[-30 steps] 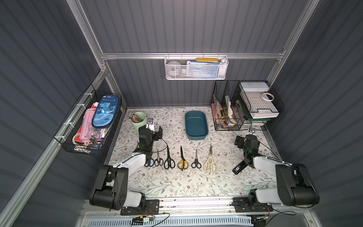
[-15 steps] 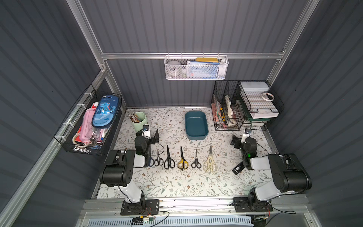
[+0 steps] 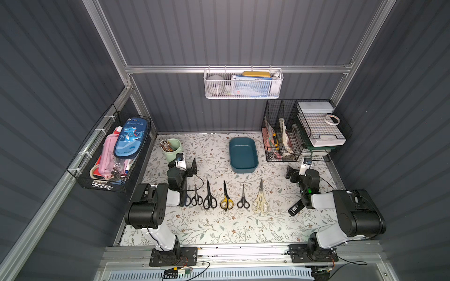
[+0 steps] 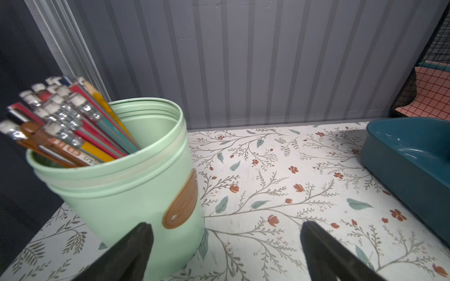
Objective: Take the scissors out of the storage box
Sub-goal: Reset both arms
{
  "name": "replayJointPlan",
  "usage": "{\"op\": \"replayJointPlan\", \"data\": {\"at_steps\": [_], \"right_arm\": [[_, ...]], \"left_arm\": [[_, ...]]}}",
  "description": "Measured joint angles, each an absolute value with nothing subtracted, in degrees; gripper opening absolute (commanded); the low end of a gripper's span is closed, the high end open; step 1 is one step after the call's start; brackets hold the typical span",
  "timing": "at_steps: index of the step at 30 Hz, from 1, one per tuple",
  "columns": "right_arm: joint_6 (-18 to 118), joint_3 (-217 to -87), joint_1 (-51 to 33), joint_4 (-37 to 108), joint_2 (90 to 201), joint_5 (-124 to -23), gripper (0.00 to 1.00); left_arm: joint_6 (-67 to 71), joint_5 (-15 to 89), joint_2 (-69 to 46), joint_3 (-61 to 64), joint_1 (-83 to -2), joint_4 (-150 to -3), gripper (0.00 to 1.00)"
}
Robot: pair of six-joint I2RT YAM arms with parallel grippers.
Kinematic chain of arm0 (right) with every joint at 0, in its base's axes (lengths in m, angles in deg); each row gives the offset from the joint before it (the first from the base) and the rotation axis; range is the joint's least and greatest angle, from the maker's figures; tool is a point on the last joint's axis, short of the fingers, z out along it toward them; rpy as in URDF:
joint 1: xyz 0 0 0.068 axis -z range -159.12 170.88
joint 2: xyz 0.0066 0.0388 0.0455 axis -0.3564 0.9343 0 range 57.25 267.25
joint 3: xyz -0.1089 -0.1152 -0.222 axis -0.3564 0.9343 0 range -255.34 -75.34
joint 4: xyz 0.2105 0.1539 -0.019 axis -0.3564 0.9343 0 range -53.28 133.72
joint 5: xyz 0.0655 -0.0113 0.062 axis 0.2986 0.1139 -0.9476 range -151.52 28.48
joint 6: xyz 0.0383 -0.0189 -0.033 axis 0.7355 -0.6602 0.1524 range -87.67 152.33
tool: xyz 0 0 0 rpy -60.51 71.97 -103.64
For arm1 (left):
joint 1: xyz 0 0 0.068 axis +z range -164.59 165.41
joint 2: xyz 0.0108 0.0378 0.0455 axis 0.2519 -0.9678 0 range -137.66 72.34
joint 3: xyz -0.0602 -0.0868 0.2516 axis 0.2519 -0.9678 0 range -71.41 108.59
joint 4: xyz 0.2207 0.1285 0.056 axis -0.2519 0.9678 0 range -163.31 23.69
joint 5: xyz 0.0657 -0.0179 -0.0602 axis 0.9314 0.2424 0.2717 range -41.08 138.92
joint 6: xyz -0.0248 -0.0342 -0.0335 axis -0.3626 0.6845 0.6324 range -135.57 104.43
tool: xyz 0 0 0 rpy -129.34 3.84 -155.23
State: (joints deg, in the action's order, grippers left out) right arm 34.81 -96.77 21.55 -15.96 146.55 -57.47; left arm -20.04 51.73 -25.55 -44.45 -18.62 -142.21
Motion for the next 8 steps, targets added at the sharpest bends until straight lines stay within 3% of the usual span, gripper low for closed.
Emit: {"op": "replayJointPlan", "data": {"at_steps": [8], "right_arm": [[34.8,-96.8,21.5,-16.0,146.6,-57.5,0.99]], "left_arm": [[-19.8,52.6,-25.5,-44.4,-18.6,-141.8,0.99]]}}
